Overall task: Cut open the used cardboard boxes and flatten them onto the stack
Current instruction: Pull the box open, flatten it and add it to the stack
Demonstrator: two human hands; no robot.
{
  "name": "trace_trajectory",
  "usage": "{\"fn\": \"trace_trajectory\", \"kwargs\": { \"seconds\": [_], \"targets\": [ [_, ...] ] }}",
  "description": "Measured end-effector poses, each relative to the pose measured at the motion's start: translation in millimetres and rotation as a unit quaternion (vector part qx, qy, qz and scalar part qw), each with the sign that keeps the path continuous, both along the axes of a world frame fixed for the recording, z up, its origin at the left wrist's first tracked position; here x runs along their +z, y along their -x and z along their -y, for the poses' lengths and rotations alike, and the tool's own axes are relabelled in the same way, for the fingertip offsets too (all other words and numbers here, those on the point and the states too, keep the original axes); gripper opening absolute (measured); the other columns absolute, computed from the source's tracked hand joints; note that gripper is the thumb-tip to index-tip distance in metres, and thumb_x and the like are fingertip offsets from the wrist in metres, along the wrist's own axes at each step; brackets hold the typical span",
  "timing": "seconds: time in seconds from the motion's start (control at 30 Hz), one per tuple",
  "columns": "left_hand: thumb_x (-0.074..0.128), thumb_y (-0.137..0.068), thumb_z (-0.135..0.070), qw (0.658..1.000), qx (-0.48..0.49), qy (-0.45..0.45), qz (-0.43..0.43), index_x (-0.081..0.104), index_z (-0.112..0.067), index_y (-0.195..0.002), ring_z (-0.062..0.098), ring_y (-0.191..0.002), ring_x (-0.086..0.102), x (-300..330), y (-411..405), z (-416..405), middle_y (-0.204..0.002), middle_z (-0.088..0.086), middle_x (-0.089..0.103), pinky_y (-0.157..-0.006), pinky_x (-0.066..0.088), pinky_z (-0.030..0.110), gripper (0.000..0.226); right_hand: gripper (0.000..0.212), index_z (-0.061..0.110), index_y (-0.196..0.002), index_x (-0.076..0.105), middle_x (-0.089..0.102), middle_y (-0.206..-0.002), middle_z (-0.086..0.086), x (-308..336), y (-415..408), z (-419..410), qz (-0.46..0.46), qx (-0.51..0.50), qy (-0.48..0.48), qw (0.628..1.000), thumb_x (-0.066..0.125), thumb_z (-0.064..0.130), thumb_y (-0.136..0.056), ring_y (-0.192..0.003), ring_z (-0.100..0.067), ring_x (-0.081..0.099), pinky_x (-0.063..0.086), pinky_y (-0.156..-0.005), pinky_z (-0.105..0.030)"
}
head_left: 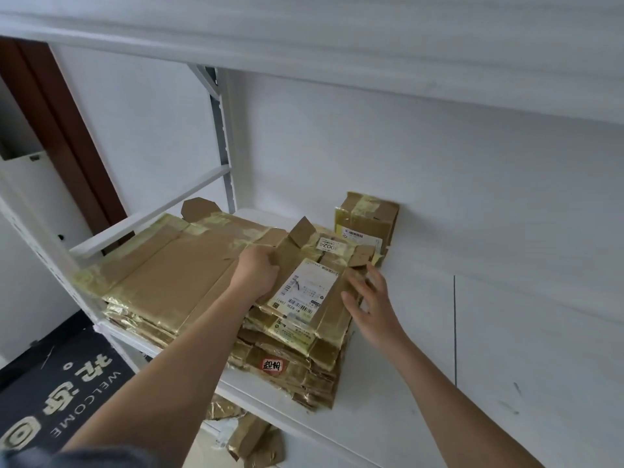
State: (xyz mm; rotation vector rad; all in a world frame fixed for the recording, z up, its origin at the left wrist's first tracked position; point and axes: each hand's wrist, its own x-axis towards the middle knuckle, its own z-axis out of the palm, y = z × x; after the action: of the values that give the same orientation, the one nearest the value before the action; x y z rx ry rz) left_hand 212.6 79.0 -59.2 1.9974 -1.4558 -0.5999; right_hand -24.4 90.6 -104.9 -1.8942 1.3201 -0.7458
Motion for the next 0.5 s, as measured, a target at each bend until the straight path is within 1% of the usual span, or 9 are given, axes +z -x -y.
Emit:
{"fn": "trace_trajectory", "kwargs": {
  "seconds": [0.03, 0.07, 0.1, 0.13, 0.2, 0.27, 0.33, 0.4, 0.5],
  "targets": [
    [0.059, -0.09, -0.001, 0.997, -0.013, -0.008, 0.07, 0.062, -0.024, -0.123, 0.022, -0.106, 0.056, -3.2, 0.4, 0.3, -0.125, 0.006, 0.054, -0.095, 0.05, 0.041, 0.04, 0.047, 0.029, -0.147, 0.043, 0.006, -0.159, 0.007, -4.3, -2.0, 2.2, -0.026, -0.005, -0.006, 1.0, 0.051, 0.035, -0.101, -0.146, -0.009, 0.011, 0.02, -0.113, -0.026],
    [0.06, -0.089, -0.002, 0.988, -0.036, -0.002, 0.152, 0.052, -0.028, -0.136, 0.026, -0.124, 0.045, -7.2, 1.0, 0.1, -0.14, 0.004, 0.044, -0.105, 0.041, 0.044, 0.054, 0.046, 0.026, -0.146, 0.045, 0.005, -0.161, 0.003, -8.2, -2.6, 3.9, -0.063, -0.016, -0.004, 0.998, 0.05, 0.035, -0.101, -0.149, -0.015, 0.01, 0.02, -0.116, -0.03],
    [0.059, -0.088, 0.0, 0.974, -0.074, 0.021, 0.212, 0.044, -0.031, -0.143, 0.027, -0.134, 0.034, -11.7, 2.9, -0.6, -0.149, -0.001, 0.036, -0.111, 0.032, 0.046, 0.065, 0.045, 0.025, -0.145, 0.047, 0.006, -0.162, 0.001, -11.7, -2.7, 5.4, -0.107, -0.024, 0.01, 0.994, 0.05, 0.036, -0.102, -0.151, -0.019, 0.008, 0.019, -0.12, -0.035],
    [0.057, -0.087, 0.002, 0.964, -0.128, 0.041, 0.23, 0.044, -0.03, -0.144, 0.026, -0.139, 0.03, -16.7, 5.4, -0.9, -0.152, -0.005, 0.033, -0.113, 0.027, 0.045, 0.067, 0.044, 0.024, -0.144, 0.049, 0.007, -0.162, 0.0, -15.3, -2.3, 7.1, -0.149, -0.027, 0.036, 0.988, 0.049, 0.036, -0.101, -0.151, -0.021, 0.007, 0.019, -0.122, -0.041],
    [0.049, -0.093, 0.001, 0.962, -0.211, 0.025, 0.173, 0.056, -0.018, -0.135, 0.022, -0.141, 0.032, -27.1, 11.4, -0.1, -0.149, -0.003, 0.041, -0.112, 0.03, 0.038, 0.047, 0.041, 0.025, -0.139, 0.053, 0.005, -0.163, 0.003, -20.3, -2.9, 11.1, -0.197, -0.019, 0.094, 0.976, 0.047, 0.038, -0.101, -0.152, -0.019, 0.003, 0.014, -0.123, -0.047],
    [0.039, -0.101, -0.012, 0.963, -0.225, -0.005, 0.144, 0.056, -0.014, -0.133, 0.018, -0.142, 0.029, -41.5, 14.3, 1.6, -0.146, -0.003, 0.044, -0.113, 0.027, 0.034, 0.036, 0.037, 0.027, -0.135, 0.052, 0.005, -0.165, 0.007, -25.0, -6.9, 15.3, -0.229, -0.005, 0.116, 0.966, 0.041, 0.04, -0.103, -0.152, -0.014, -0.004, 0.004, -0.122, -0.047],
    [0.034, -0.104, -0.032, 0.962, -0.213, -0.014, 0.168, 0.045, -0.022, -0.144, 0.013, -0.146, 0.02, -56.6, 13.0, 2.9, -0.154, -0.009, 0.034, -0.116, 0.019, 0.032, 0.043, 0.035, 0.024, -0.131, 0.052, 0.013, -0.164, 0.007, -32.6, -10.8, 17.8, -0.247, 0.002, 0.116, 0.962, 0.037, 0.04, -0.104, -0.152, -0.011, -0.001, 0.002, -0.121, -0.046],
    [0.033, -0.102, -0.05, 0.96, -0.21, -0.033, 0.18, 0.029, -0.03, -0.152, 0.012, -0.15, 0.008, -69.9, 10.0, -0.9, -0.16, -0.013, 0.018, -0.119, 0.012, 0.034, 0.055, 0.032, 0.021, -0.127, 0.051, 0.021, -0.163, 0.004, -42.5, -12.1, 15.2, -0.231, 0.006, 0.107, 0.967, 0.036, 0.038, -0.104, -0.152, -0.011, 0.008, 0.008, -0.122, -0.043],
    [0.033, -0.099, -0.059, 0.961, -0.208, -0.035, 0.178, 0.02, -0.033, -0.154, 0.011, -0.15, 0.0, -81.9, 7.1, -6.3, -0.162, -0.013, 0.009, -0.119, 0.004, 0.032, 0.062, 0.037, 0.018, -0.133, 0.048, 0.019, -0.163, 0.003, -59.7, -13.2, 10.4, -0.209, 0.008, 0.11, 0.972, 0.034, 0.038, -0.105, -0.151, -0.012, 0.011, 0.011, -0.121, -0.037]
  ]
}}
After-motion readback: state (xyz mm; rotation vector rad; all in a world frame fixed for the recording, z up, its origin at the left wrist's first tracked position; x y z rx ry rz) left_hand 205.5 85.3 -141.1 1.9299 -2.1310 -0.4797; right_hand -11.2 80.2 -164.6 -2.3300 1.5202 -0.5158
